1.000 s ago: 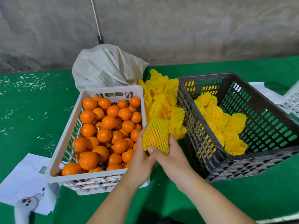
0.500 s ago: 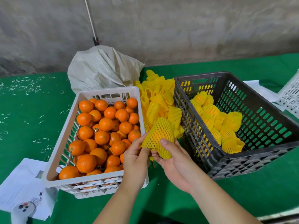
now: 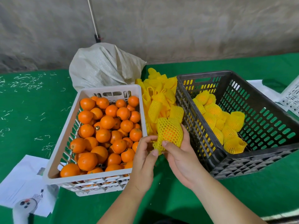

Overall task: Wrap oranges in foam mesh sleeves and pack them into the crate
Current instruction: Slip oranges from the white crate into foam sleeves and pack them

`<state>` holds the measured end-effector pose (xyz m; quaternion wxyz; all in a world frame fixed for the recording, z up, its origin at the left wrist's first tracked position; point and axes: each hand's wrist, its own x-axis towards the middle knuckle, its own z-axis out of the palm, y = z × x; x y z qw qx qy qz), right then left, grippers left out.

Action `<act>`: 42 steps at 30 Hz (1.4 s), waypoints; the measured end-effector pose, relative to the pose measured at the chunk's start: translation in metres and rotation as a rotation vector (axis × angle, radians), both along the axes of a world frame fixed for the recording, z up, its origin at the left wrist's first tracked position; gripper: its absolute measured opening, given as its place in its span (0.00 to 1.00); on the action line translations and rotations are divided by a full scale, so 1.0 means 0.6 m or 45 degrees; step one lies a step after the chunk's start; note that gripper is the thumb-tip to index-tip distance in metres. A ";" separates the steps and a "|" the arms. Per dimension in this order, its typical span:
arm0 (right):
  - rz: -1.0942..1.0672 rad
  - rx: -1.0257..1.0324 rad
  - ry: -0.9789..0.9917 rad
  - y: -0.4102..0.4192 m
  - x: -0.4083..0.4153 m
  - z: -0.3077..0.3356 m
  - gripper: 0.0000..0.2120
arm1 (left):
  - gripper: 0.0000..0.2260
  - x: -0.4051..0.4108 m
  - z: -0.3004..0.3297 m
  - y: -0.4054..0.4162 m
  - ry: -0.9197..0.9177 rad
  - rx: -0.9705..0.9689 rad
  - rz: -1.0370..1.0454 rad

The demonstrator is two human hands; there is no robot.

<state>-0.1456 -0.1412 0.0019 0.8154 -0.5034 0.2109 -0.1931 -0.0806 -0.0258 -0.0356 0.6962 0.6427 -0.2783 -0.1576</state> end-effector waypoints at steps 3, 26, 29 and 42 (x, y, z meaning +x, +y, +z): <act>0.150 -0.285 0.128 -0.008 -0.004 0.002 0.43 | 0.26 0.005 0.017 -0.014 -0.013 0.235 0.070; -0.611 -0.822 0.608 -0.268 -0.005 0.029 0.42 | 0.19 0.034 0.017 -0.010 0.439 -0.176 0.034; -0.349 -1.005 0.802 -0.267 -0.002 -0.003 0.45 | 0.16 0.038 0.019 -0.009 0.499 -0.200 0.021; 0.106 -2.525 1.164 -0.191 0.046 -0.055 0.28 | 0.10 0.141 0.014 0.039 -0.288 0.672 -0.119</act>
